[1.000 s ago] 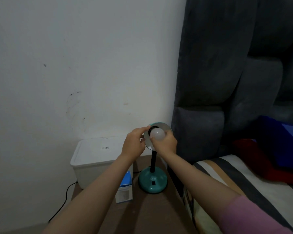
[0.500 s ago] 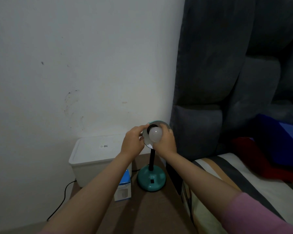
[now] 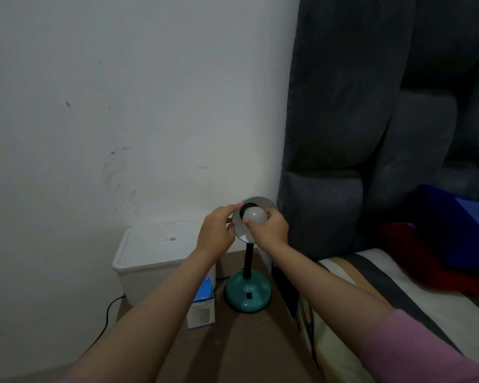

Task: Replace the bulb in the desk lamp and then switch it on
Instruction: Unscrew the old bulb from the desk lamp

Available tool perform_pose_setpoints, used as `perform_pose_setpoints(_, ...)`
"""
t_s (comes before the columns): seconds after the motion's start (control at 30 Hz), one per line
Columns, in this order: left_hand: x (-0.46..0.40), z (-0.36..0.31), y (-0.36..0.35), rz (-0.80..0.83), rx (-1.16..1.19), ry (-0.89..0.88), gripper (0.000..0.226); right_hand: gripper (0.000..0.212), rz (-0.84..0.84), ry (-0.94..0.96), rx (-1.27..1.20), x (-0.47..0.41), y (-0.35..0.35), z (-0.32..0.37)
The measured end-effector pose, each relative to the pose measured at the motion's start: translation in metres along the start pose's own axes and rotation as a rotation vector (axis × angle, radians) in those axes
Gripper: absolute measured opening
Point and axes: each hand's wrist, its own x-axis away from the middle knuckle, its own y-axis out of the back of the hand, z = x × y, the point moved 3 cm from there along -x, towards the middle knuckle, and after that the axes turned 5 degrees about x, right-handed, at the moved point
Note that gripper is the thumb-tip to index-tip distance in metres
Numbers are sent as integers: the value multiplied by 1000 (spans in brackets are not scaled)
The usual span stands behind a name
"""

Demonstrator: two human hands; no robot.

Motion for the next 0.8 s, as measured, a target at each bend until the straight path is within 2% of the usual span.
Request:
perform_pose_setpoints(0.27,0,-3,0,3,-1,-3,55,40,-18,111,70,-2,-1,-5)
perform_pose_setpoints(0.47,-1,-3,1,-2,-3,11,55,58,46,420,359,5,0,-5)
perform_pose_setpoints(0.8,0,-3,0,6,1,2,55,58,1,365,264,12,23,-20)
